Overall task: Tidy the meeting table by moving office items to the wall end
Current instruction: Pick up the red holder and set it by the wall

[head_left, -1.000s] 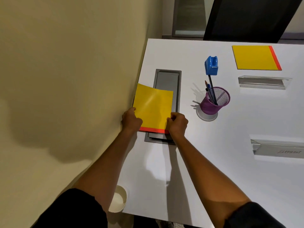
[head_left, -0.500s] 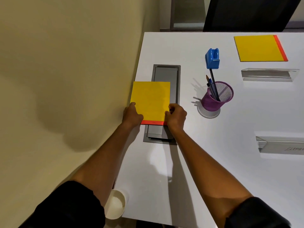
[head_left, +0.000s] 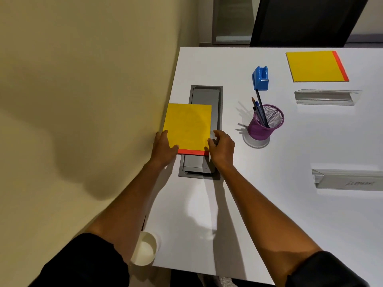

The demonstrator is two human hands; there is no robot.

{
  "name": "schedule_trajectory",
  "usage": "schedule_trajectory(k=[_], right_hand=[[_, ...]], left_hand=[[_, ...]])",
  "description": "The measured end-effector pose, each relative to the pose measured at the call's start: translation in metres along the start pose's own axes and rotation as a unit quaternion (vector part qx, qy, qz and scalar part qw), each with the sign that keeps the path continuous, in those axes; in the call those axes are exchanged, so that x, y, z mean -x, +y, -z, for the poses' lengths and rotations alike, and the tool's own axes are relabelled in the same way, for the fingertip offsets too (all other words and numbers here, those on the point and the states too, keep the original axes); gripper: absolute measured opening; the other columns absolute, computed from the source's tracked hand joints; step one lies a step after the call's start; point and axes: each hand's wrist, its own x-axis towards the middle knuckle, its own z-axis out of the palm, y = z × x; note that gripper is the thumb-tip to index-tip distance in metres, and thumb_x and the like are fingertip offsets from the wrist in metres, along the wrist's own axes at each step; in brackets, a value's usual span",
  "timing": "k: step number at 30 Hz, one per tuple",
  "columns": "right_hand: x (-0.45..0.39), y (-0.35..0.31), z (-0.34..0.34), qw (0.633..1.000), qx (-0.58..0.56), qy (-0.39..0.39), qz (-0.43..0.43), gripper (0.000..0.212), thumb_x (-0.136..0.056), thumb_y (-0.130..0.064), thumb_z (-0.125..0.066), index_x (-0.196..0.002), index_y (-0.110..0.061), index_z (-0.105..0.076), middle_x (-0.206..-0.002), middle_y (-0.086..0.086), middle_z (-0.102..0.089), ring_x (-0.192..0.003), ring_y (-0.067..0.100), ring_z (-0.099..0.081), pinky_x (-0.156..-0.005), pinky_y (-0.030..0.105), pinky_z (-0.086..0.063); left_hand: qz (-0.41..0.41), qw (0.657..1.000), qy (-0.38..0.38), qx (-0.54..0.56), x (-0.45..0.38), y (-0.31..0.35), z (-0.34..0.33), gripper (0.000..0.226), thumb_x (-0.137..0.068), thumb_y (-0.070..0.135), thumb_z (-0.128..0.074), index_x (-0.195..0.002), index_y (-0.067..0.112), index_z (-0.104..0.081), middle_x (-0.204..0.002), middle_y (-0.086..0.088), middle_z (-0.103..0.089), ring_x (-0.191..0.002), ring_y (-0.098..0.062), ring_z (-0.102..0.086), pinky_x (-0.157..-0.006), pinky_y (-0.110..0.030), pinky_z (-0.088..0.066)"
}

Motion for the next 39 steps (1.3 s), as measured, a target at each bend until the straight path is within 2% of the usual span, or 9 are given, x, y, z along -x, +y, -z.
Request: schedule_trajectory(k=[3,8,12,16,19,23,32,39], right_hand=[[0.012,-0.002,0.017,0.996,0.070,-0.018,0.047,0.051,-0.095,-0.030,-0.059,-0.141,-0.012,-0.046,-0.140,0.011,-0.052,-0.130,0.026,-0.048,-0.106,0.035,-0.039],[0.038,-0.010,0.052,0.972,0.202,-0.058,0.102,0.072,-0.093,-0.055,-0.050,-0.152,-0.020,-0.026,-0.158,0.008,-0.029,-0.146,0.026,-0.025,-0.118,0.044,-0.024],[0.070,-0.020,0.080,0.947,0.285,-0.063,0.132,0.082,-0.090,-0.069,-0.037,-0.155,-0.026,-0.011,-0.164,0.006,-0.009,-0.151,0.028,-0.006,-0.121,0.049,-0.008],[0.106,-0.031,0.114,0.916,0.365,-0.042,0.161,0.085,-0.087,-0.075,-0.027,-0.155,-0.030,-0.001,-0.164,0.005,0.005,-0.151,0.028,0.007,-0.120,0.052,0.001],[0.137,-0.041,0.144,0.903,0.391,-0.011,0.175,0.087,-0.086,-0.078,-0.024,-0.155,-0.032,0.002,-0.164,0.005,0.008,-0.151,0.028,0.010,-0.119,0.053,0.003],[0.185,-0.051,0.188,0.896,0.406,0.028,0.180,0.086,-0.087,-0.076,-0.029,-0.155,-0.032,0.000,-0.164,0.005,0.006,-0.151,0.029,0.006,-0.120,0.055,0.000],[0.278,-0.048,0.286,0.881,0.441,0.100,0.140,0.086,-0.084,-0.079,-0.024,-0.153,-0.036,0.006,-0.164,0.002,0.011,-0.151,0.030,0.009,-0.118,0.056,0.006],[0.328,-0.022,0.377,0.880,0.437,0.162,0.090,0.089,-0.083,-0.081,-0.023,-0.152,-0.037,0.011,-0.162,0.001,0.018,-0.150,0.029,0.013,-0.118,0.057,0.006]], left_hand=[[-0.020,0.999,0.014,-0.027,0.025,0.004,0.006,0.071,-0.093,0.024,-0.060,-0.150,0.007,-0.021,-0.158,-0.016,-0.017,-0.144,-0.033,-0.023,-0.116,-0.044,-0.028],[-0.050,0.995,0.013,-0.086,0.081,0.014,0.010,0.072,-0.096,0.042,-0.049,-0.152,0.011,-0.016,-0.161,-0.012,-0.011,-0.148,-0.030,-0.011,-0.119,-0.047,-0.021],[-0.056,0.987,0.019,-0.150,0.128,0.030,0.008,0.075,-0.096,0.054,-0.040,-0.153,0.013,-0.012,-0.162,-0.012,-0.007,-0.149,-0.030,-0.007,-0.119,-0.051,-0.016],[-0.068,0.982,0.031,-0.171,0.178,0.050,0.001,0.078,-0.093,0.060,-0.037,-0.153,0.016,-0.013,-0.162,-0.010,-0.005,-0.150,-0.031,-0.003,-0.119,-0.054,-0.011],[-0.098,0.977,0.061,-0.180,0.218,0.063,-0.004,0.081,-0.091,0.063,-0.039,-0.153,0.017,-0.016,-0.162,-0.011,-0.008,-0.149,-0.032,-0.005,-0.118,-0.055,-0.013],[-0.113,0.977,0.034,-0.179,0.273,0.082,-0.002,0.083,-0.089,0.070,-0.029,-0.154,0.023,-0.007,-0.163,-0.006,0.003,-0.150,-0.029,0.005,-0.118,-0.055,-0.003],[-0.195,0.958,0.046,-0.204,0.365,0.124,-0.009,0.086,-0.086,0.075,-0.025,-0.154,0.027,-0.002,-0.163,-0.006,0.006,-0.149,-0.030,0.012,-0.118,-0.056,0.000],[-0.294,0.929,0.018,-0.223,0.417,0.190,-0.057,0.090,-0.081,0.080,-0.019,-0.152,0.030,0.003,-0.162,-0.005,0.008,-0.149,-0.031,0.011,-0.116,-0.059,0.003]])
